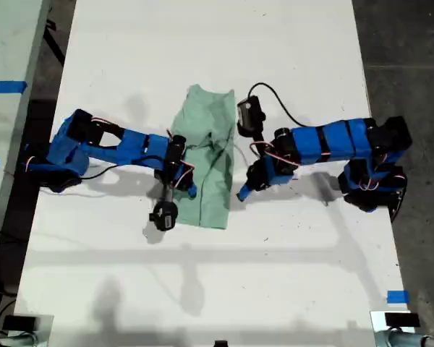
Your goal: Fold tshirt
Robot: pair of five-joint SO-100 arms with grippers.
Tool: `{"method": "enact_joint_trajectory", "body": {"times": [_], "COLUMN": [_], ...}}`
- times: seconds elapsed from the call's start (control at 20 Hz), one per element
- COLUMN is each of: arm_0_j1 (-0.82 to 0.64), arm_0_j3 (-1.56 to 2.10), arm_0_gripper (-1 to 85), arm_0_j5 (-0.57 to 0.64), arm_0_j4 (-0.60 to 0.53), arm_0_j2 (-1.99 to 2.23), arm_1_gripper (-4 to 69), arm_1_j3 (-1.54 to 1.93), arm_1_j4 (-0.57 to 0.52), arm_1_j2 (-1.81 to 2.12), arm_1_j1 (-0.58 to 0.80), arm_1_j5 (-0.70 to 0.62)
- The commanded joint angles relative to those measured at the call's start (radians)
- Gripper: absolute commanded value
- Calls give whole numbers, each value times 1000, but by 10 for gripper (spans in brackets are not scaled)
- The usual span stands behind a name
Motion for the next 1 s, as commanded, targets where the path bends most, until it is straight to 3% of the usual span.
{"method": "enact_joint_trajectory", "body": {"times": [0.0,0.1,0.25,0.5,0.75,0.8,0.95], "arm_0_j1": [25,34,77,158,212,215,209], "arm_0_j3": [126,276,463,526,558,575,772], "arm_0_gripper": [264,236,264,231,236,231,230], "arm_0_j5": [-21,-31,-127,-244,-249,-242,-209], "arm_0_j4": [23,23,23,23,18,-23,-288], "arm_0_j2": [410,597,793,934,951,965,1046], "arm_1_gripper": [278,272,265,242,315,323,328], "arm_1_j3": [12,44,49,-57,-241,-287,-353], "arm_1_j4": [-9,-9,2,-5,-8,-9,-55], "arm_1_j2": [124,170,221,207,32,-23,-152], "arm_1_j1": [-15,-18,-34,-66,-74,-75,-75], "arm_1_j5": [23,38,48,97,144,146,158]}}
